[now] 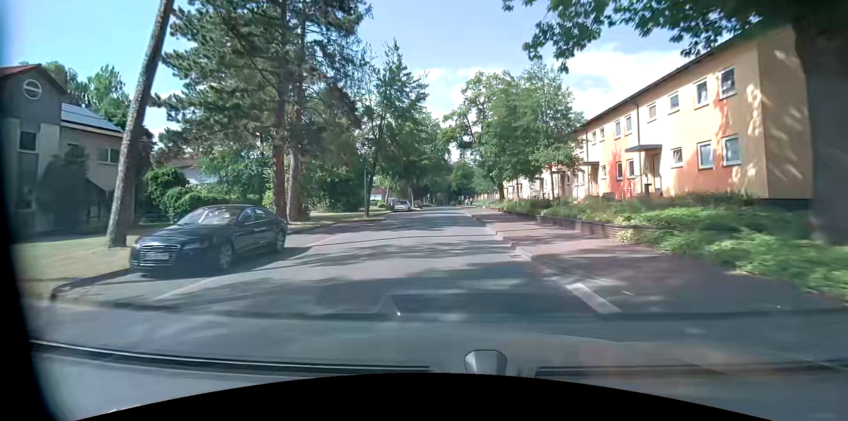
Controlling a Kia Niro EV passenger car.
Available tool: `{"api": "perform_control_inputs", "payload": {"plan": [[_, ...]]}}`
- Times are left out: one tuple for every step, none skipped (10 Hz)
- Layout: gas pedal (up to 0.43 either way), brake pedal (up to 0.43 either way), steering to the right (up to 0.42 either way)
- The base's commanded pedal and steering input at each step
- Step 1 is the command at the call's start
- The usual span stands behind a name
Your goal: Follow the waypoints while adhering to traffic rules and regulations
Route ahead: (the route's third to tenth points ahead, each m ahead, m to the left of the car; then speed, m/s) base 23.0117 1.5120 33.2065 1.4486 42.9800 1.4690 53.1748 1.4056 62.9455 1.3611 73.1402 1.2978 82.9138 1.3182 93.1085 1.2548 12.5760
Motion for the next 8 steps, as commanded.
{"api": "perform_control_inputs", "payload": {"plan": [[0.189,0.006,0.004],[0.189,0.006,0.004],[0.189,0.006,0.004],[0.177,0.006,0.004],[0.177,0.006,0.004],[0.177,0.006,0.004],[0.15,0.006,0.004],[0.15,0.006,0.004]]}}
